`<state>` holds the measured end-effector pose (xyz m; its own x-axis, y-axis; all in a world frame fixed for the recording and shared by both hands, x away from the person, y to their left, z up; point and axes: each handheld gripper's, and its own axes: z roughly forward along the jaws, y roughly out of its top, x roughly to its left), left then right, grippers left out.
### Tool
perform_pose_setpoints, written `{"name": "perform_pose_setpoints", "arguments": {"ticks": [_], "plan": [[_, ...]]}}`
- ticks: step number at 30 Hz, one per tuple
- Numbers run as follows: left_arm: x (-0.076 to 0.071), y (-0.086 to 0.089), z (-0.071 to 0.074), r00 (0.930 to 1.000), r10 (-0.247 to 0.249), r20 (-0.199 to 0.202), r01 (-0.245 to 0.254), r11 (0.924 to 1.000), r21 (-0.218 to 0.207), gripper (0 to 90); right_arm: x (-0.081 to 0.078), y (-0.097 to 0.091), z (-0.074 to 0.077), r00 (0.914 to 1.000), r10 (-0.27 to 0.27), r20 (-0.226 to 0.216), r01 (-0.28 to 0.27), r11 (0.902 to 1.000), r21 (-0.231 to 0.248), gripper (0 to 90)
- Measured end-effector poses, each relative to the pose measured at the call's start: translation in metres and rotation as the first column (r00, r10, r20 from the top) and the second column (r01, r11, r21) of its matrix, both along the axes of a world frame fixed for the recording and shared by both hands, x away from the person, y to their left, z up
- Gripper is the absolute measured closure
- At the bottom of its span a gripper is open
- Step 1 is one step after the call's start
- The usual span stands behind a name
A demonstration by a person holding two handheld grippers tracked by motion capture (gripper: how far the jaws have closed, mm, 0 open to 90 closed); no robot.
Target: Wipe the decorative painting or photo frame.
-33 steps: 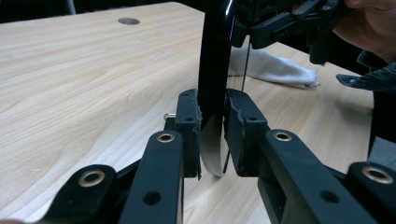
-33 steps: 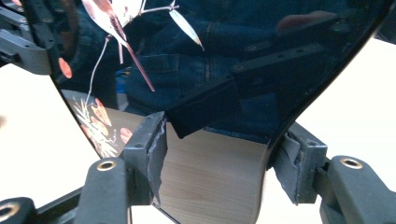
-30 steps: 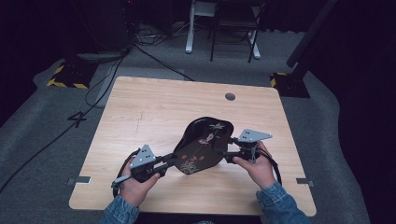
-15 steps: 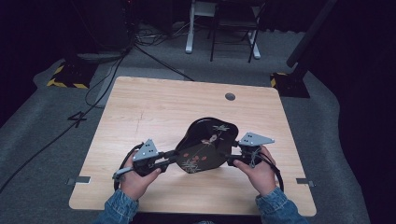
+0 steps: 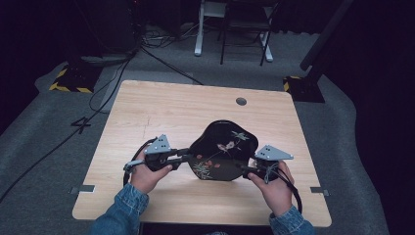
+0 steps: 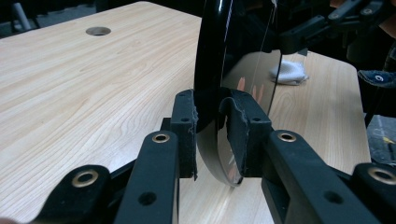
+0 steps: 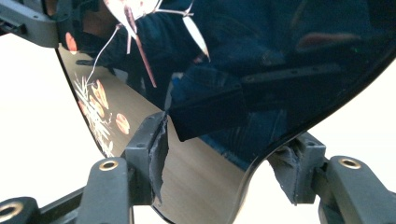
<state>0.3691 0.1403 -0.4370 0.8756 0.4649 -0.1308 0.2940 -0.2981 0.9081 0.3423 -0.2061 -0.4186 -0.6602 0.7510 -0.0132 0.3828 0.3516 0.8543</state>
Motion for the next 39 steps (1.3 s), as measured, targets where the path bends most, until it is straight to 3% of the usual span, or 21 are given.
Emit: {"name": "perform_pose_setpoints", "arguments": {"ticks": [6,22,30,35,36,39], "plan": [[0.009,0.000,0.000,0.9996,-0.011,0.025,0.011,0.9999,0.012,71.2,-0.005,-0.001,-0.002,0.9999,-0.009,0.007,0.009,1.0000,0.003,43.2],[0.012,0.004,-0.005,0.9999,-0.011,-0.002,0.011,0.9997,-0.024,68.3,-0.006,-0.006,-0.001,0.9991,0.011,0.041,-0.011,0.9999,0.012,41.8],[0.005,0.011,-0.004,0.9998,0.019,-0.006,-0.020,0.9973,-0.071,51.2,-0.017,-0.019,0.009,0.9968,0.055,0.057,-0.058,0.9976,0.038,40.2],[-0.006,0.021,0.000,0.9975,0.071,0.004,-0.070,0.9965,-0.045,46.9,-0.028,-0.034,0.016,0.9966,0.034,0.076,-0.037,0.9981,0.049,40.3],[-0.009,0.024,-0.001,0.9962,0.086,0.007,-0.086,0.9945,-0.061,46.4,-0.030,-0.038,0.017,0.9966,0.028,0.077,-0.032,0.9979,0.056,40.4],[-0.015,0.029,-0.003,0.9935,0.114,-0.002,-0.114,0.9923,-0.048,44.4,-0.031,-0.054,0.013,0.9982,-0.015,0.059,0.011,0.9975,0.070,41.4]]}}
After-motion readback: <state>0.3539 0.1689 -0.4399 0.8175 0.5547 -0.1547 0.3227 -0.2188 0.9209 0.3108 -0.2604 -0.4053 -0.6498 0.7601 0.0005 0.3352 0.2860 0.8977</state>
